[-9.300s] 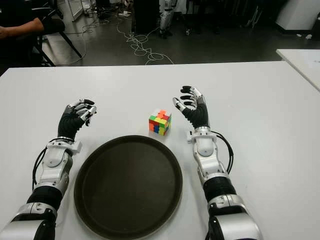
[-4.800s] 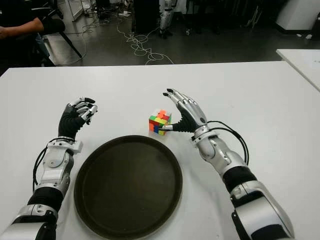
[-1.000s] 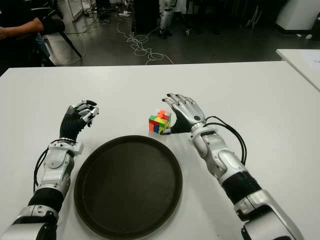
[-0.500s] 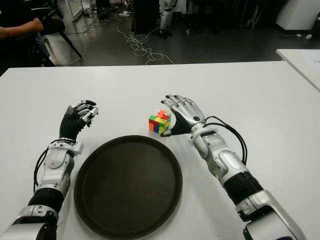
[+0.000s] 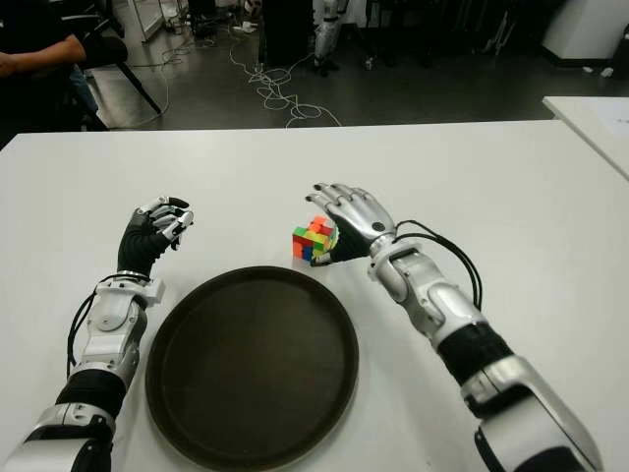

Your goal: Pick up the Rubik's Cube and put it in the plate

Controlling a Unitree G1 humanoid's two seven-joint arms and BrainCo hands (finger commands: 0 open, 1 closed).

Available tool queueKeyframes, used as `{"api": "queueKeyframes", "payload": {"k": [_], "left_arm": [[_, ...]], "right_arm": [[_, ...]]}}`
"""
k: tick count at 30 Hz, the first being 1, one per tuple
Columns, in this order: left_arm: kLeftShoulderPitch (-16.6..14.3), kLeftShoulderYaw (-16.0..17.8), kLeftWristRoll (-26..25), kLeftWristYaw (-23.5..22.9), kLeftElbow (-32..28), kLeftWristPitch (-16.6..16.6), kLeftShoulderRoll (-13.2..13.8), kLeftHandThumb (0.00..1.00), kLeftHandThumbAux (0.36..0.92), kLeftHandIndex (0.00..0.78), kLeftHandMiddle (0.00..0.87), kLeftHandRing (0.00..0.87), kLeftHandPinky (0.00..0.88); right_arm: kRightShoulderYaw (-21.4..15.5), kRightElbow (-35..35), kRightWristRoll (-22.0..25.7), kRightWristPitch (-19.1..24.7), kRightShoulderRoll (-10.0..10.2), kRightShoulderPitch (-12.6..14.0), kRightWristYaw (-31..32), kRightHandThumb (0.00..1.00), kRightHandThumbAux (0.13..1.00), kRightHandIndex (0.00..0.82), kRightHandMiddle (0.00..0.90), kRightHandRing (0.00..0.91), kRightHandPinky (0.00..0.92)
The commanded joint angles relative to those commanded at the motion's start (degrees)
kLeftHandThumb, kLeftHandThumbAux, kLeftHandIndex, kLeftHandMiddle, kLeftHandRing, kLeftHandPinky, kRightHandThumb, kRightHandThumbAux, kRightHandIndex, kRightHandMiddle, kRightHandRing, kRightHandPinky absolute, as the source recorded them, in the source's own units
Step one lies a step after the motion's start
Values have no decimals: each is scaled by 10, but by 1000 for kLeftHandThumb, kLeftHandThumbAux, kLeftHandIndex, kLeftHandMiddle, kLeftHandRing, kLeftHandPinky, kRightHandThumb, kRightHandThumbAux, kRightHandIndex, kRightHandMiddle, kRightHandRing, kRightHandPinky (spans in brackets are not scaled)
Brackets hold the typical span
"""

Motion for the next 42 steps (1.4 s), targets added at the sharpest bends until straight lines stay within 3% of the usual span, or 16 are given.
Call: {"api": "queueKeyframes", "payload": {"k": [27, 42], "left_arm": [[4, 2, -7, -8, -6, 2, 0, 846, 658, 422, 579, 738, 769], [4, 2, -6, -9, -2, -9, 0, 845, 659, 419, 574, 734, 766]], "right_arm": [[-2, 150, 14, -84, 30, -53, -85, 109, 622, 84, 180, 212, 280], [-4, 215, 17, -108, 42, -77, -121, 66, 626, 107, 212, 232, 282]]}}
